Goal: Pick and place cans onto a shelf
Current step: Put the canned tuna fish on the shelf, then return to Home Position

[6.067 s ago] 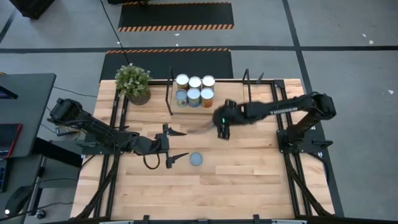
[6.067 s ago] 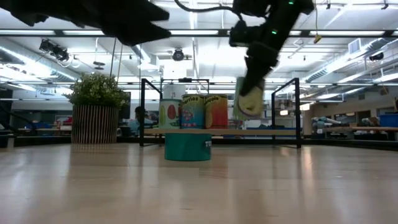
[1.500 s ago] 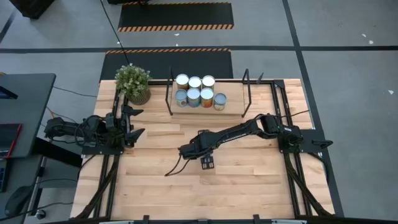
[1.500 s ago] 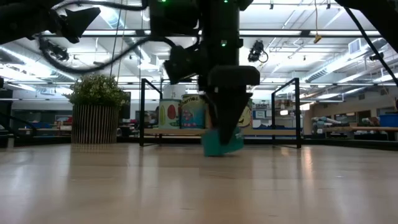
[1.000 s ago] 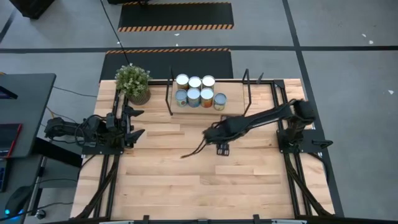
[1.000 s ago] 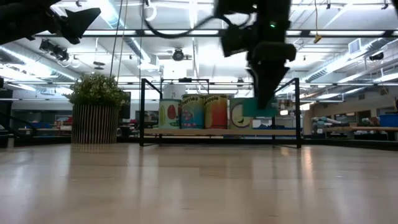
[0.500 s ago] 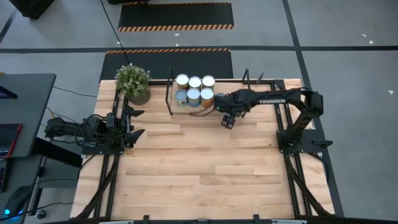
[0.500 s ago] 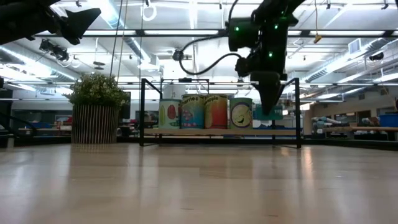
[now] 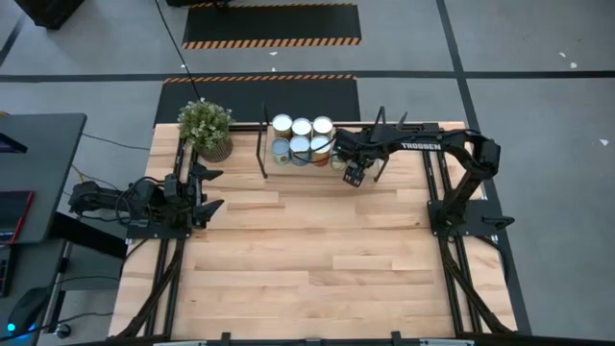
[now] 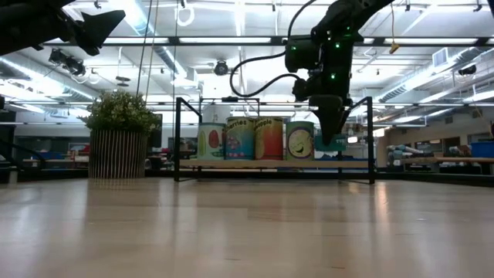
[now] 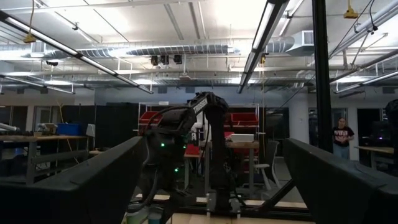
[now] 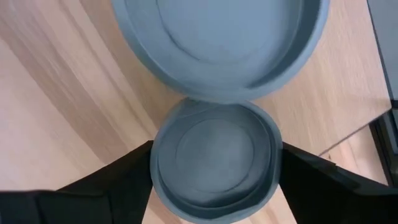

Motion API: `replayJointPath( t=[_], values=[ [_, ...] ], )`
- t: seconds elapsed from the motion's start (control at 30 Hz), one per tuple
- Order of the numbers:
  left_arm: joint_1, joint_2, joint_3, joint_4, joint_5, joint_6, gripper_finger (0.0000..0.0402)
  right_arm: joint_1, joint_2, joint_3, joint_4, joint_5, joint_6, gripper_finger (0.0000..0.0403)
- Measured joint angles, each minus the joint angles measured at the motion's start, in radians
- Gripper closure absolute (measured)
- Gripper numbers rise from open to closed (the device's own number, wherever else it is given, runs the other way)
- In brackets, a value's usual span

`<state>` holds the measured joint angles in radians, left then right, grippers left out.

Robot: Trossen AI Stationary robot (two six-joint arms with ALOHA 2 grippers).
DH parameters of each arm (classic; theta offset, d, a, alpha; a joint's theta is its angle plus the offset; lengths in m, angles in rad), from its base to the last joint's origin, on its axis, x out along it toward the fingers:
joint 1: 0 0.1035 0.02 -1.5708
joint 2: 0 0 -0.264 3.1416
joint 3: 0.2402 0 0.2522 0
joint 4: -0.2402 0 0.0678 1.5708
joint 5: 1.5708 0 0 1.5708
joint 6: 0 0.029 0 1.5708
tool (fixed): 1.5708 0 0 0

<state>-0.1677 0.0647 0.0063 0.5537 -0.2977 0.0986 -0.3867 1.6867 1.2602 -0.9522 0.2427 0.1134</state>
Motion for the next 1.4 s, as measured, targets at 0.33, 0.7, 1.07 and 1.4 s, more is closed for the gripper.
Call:
replayJointPath(
  t=[0.33,0.7,1.07,1.4],
  values=[
    [0.000,0.000,0.000,0.000,0.000,0.000,0.0010,-0.014,0.000,0.000,0.008,-0.005,-0.008,0.0040],
    [0.000,0.000,0.000,-0.001,0.000,0.002,0.0010,0.016,-0.003,0.177,-0.148,0.006,0.032,0.0040],
    [0.000,0.000,0.000,0.002,0.000,-0.005,0.0010,0.166,-0.331,-0.006,0.052,0.094,0.073,0.0048],
    [0.010,-0.002,0.000,0.012,-0.049,0.008,0.0010,0.235,-0.707,-0.396,0.501,-0.008,0.034,0.0052]
  ],
)
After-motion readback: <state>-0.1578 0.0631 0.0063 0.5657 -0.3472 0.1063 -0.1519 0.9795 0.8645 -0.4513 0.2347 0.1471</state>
